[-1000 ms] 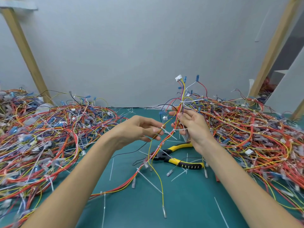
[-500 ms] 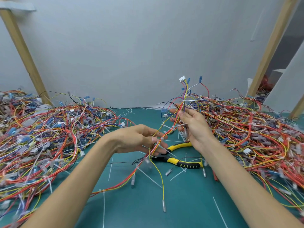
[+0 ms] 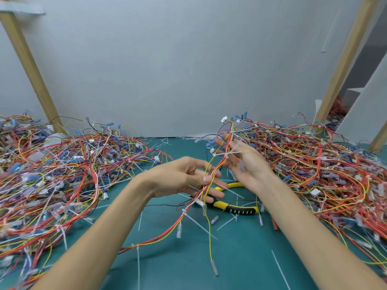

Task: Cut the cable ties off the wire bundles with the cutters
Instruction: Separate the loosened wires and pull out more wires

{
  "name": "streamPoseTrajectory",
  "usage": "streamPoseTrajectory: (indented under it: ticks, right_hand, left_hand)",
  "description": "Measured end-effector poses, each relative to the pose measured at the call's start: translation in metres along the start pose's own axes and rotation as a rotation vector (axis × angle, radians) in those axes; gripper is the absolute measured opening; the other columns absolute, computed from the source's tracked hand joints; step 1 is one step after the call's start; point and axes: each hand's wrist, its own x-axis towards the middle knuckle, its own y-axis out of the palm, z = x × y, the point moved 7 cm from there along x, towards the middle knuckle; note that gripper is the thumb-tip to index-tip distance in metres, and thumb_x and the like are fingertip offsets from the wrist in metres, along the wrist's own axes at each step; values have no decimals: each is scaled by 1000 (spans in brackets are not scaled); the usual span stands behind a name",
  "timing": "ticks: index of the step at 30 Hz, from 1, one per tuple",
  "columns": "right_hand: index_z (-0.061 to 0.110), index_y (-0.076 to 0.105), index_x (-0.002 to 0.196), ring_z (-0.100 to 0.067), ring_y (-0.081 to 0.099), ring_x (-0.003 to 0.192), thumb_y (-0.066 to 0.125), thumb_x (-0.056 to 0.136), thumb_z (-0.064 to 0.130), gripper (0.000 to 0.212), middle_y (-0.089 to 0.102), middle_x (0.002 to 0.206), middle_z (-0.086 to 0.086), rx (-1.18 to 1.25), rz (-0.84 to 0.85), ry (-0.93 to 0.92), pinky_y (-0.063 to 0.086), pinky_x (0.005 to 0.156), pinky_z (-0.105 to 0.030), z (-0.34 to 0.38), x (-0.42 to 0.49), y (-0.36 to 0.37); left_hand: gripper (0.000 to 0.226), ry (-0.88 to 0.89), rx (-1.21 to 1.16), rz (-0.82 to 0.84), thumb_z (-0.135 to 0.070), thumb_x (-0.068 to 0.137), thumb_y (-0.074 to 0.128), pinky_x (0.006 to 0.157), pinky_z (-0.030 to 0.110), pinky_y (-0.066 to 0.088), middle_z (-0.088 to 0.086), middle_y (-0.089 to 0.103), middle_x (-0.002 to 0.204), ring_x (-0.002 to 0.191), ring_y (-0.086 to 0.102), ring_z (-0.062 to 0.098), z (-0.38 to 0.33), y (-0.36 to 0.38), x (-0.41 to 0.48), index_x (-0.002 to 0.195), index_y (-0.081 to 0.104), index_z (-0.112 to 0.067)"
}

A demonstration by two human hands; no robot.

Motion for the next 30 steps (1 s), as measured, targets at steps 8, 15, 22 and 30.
streamPoseTrajectory:
  ticks: [8, 15, 22, 30]
  right_hand:
    - [30, 45, 126, -30, 68, 95, 24, 99, 62, 47, 75, 100, -12, 45, 86, 254, 44, 97, -47, -28, -1, 0]
    - [17, 60, 128, -38, 67, 104, 20, 91, 74, 79, 70, 117, -16, -19, 240, 381, 49, 90, -46, -37, -8, 8]
    - [21, 63, 117, -31, 69, 88, 60, 91, 37, 31, 68, 112, -14, -211, 461, 222, 56, 79, -36, -22, -22, 35]
    - [23, 66, 113, -12, 56, 59, 60, 97, 23, 18, 67, 88, 4, -413, 304, -40, 38, 56, -23, -12, -19, 38]
  left_hand:
    - [16, 166, -80, -260, -2, 98, 49, 82, 32, 58, 22, 66, 117, 105, 69, 32, -5, -17, 6, 113, 55, 0]
    - [16, 272, 317, -684, -15, 92, 65, 81, 34, 53, 4, 71, 105, 95, 66, 13, -17, -50, -6, 107, 68, -17]
    - [21, 248, 534, -833, -24, 89, 69, 80, 28, 56, 5, 65, 112, 94, 66, 13, -20, -57, -11, 109, 70, -30]
    - [27, 156, 407, -650, -26, 103, 44, 83, 37, 56, 11, 70, 105, 82, 68, 15, -20, -44, -7, 118, 64, -17]
